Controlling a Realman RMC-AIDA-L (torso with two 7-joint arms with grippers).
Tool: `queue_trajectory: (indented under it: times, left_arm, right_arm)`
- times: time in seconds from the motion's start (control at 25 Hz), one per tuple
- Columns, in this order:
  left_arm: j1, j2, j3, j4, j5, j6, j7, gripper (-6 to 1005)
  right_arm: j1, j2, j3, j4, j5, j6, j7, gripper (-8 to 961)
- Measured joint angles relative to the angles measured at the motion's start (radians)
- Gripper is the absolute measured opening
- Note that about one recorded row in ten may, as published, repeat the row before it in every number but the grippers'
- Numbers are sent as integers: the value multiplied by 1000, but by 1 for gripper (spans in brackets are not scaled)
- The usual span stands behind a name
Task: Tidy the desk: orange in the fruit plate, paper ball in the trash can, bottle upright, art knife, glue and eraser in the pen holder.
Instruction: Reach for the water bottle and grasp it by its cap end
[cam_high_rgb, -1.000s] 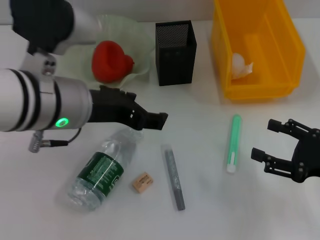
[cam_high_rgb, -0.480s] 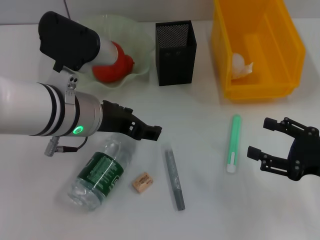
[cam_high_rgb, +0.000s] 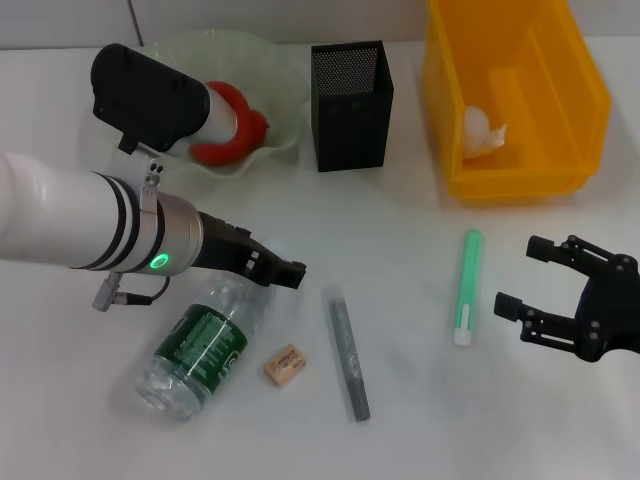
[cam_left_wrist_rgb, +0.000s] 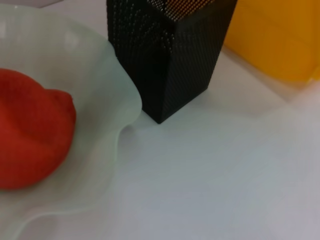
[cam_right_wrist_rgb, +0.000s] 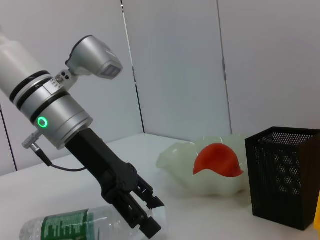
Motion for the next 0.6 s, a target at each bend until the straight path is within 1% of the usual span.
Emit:
queue_trajectory:
  times: [0.44, 0.48, 0.6]
  left_arm:
    - [-20, -1, 7, -40, 11, -15, -1, 860]
    - [-22, -1, 22, -39, 23, -19, 0, 860]
    - [-39, -2, 27, -52, 35, -6, 0, 799]
  right_arm:
    - [2, -1, 9, 20, -4, 1, 0, 844]
    - [1, -1, 11, 20, -4, 0, 0, 844]
    - [2, -2, 11, 23, -5, 0, 1, 844]
